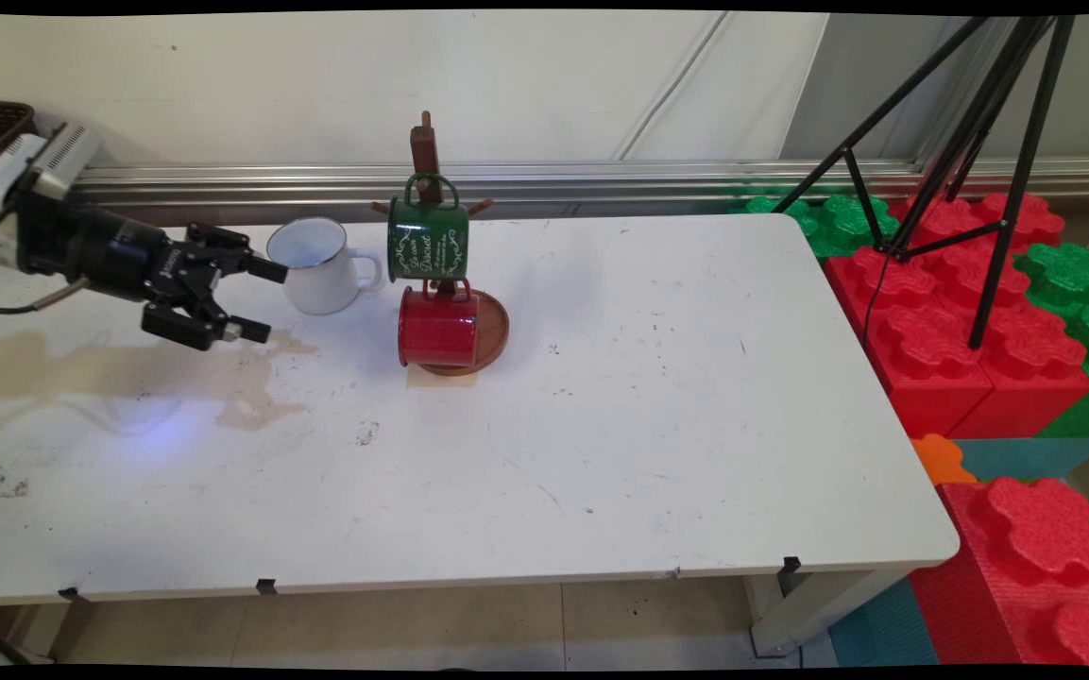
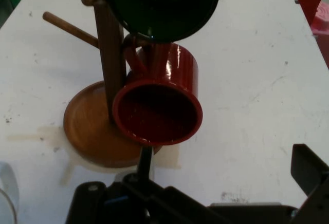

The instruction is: Pick up the red mug from the rack

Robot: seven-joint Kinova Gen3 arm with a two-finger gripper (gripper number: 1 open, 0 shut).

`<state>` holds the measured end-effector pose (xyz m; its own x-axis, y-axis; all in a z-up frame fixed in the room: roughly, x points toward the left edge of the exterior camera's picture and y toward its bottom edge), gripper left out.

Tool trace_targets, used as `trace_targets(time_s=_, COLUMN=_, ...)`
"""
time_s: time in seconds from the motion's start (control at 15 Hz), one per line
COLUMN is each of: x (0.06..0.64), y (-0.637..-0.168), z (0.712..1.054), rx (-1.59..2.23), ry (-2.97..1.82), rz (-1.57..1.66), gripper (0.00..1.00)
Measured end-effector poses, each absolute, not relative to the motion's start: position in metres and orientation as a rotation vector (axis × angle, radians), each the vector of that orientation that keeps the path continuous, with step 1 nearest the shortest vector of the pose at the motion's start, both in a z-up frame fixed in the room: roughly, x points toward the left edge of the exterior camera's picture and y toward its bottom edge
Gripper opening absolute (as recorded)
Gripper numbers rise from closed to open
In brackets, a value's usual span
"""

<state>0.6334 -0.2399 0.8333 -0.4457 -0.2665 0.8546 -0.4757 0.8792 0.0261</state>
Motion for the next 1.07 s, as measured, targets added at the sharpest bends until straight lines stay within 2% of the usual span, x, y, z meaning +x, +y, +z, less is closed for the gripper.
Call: trace_targets(time_s=1.07, x=0.599, y=-0.261, z=0.766, rx=0.546, ry=-2.019, rz=0.236, gripper=1.00)
